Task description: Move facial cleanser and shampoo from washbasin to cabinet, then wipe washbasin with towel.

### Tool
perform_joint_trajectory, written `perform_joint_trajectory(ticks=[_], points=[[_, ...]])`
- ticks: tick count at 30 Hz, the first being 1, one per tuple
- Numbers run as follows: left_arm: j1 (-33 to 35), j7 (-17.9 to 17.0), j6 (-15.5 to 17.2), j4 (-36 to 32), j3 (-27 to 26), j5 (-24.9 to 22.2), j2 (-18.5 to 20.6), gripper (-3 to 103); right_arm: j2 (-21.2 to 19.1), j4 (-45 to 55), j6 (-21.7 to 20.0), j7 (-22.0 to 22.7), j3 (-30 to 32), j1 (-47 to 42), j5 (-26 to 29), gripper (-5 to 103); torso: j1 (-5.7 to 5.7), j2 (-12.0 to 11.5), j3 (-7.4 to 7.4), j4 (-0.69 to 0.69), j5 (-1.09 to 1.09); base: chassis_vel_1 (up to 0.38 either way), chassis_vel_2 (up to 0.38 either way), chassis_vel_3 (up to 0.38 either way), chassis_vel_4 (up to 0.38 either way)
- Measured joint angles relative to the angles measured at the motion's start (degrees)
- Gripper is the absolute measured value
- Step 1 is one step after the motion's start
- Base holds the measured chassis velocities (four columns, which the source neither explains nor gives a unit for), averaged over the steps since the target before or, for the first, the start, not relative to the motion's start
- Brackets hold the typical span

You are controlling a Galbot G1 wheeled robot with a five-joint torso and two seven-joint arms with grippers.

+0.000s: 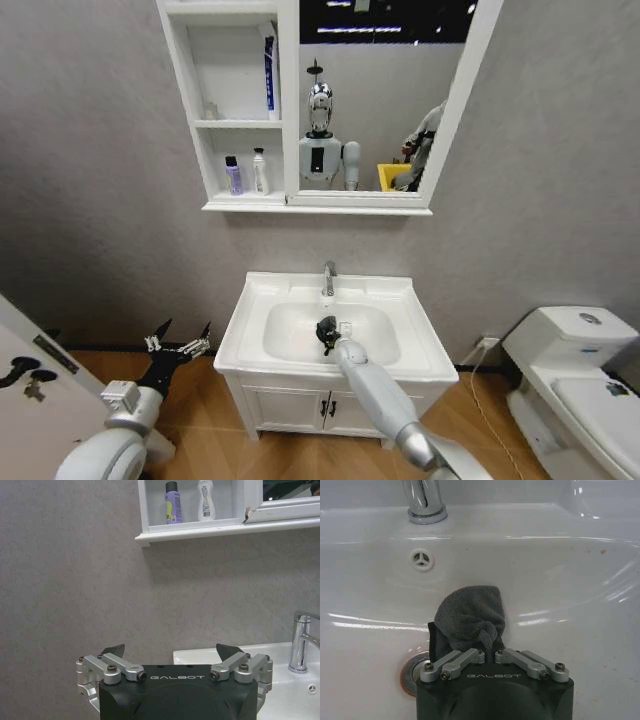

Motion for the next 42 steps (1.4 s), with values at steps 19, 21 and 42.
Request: perform_joint_trajectory(ticks=[19,21,42], points=[[0.00,0.00,-0.01,0.00,0.00,0.00,0.00,100,11.87,-6.61,-0.19,-0.59,-1.82,2.42,2.48,4,-0.01,0.00,-0.02,0.02,-0.02,0.000,0.000,0.000,0.000],[0.00,0.00,0.00,0.00,0.00,0.00,0.00,100,10.20,-4.78,-0.19,-0.35,-1.55,1.50,3.02,4,-0.01,0.00,-0.01,0.10,0.02,0.000,0.000,0.000,0.000],[0.00,-0.01,-0.01,0.00,-0.01,0.00,0.00,100,7.56,-5.52,-0.53,-0.93,0.44,1.67,3.85,4,-0.02,0.01,-0.01,0.00,-0.04,0.000,0.000,0.000,0.000]])
